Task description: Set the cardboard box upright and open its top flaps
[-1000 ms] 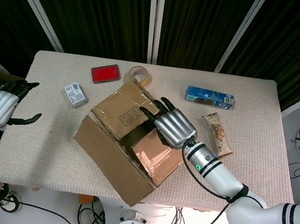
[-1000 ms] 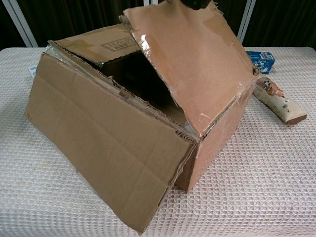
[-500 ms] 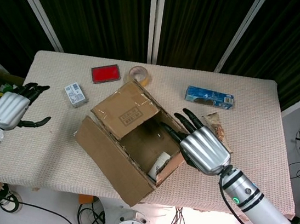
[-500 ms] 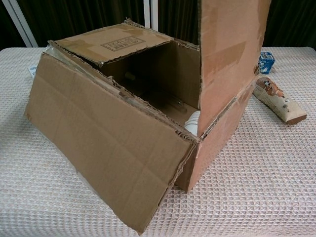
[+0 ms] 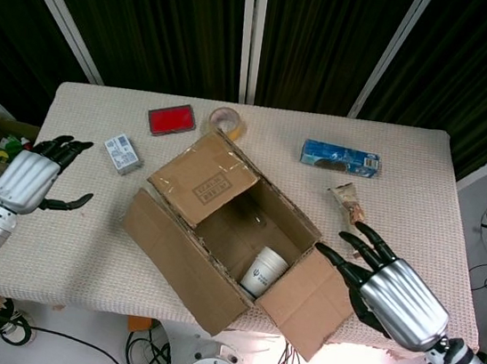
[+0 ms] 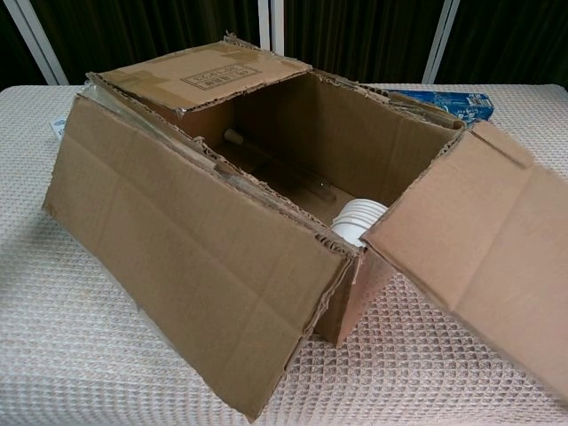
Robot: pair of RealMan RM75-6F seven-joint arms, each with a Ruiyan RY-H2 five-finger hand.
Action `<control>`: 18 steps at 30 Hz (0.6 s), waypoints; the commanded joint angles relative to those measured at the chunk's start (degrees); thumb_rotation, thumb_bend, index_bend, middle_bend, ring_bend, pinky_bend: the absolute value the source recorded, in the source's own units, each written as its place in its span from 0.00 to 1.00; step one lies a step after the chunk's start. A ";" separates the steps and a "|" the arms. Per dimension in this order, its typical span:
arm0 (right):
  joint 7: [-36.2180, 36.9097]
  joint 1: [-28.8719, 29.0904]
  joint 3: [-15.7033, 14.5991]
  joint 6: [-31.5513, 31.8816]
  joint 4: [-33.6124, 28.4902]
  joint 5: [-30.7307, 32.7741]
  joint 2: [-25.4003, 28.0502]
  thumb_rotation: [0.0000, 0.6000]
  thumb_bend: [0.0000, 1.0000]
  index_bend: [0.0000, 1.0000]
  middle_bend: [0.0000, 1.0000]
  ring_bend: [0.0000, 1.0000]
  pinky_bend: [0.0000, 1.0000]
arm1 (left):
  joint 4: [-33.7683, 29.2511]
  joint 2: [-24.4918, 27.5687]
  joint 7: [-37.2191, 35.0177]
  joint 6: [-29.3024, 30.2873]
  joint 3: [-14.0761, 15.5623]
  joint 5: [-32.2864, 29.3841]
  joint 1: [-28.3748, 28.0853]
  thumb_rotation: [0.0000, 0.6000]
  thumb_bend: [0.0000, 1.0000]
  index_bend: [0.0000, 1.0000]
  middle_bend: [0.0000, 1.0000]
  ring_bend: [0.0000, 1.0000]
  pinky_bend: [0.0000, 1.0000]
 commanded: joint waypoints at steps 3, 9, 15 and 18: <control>5.65 -8.06 -1.05 14.65 6.52 -4.40 2.46 1.00 0.78 0.00 0.43 0.06 0.00 | -3.22 -0.80 3.39 1.10 -0.48 -0.28 0.04 0.28 0.22 0.11 0.19 0.12 0.27; 5.14 -7.91 2.49 14.89 8.47 3.07 -0.60 0.99 0.77 0.00 0.08 0.00 0.00 | -11.84 -1.75 12.06 1.20 -1.46 3.42 -2.43 0.16 0.21 0.11 0.20 0.12 0.27; 4.19 -5.77 5.61 9.82 8.78 10.40 -3.78 0.96 0.64 0.00 0.00 0.00 0.00 | -21.40 -4.92 26.74 -4.73 -3.71 1.96 -7.74 0.01 0.19 0.11 0.20 0.12 0.27; 4.06 -5.40 6.59 8.80 9.08 11.83 -5.14 0.96 0.64 0.00 0.00 0.00 0.00 | -24.43 -7.94 36.34 -9.18 -5.17 -2.79 -11.32 0.00 0.18 0.10 0.18 0.11 0.26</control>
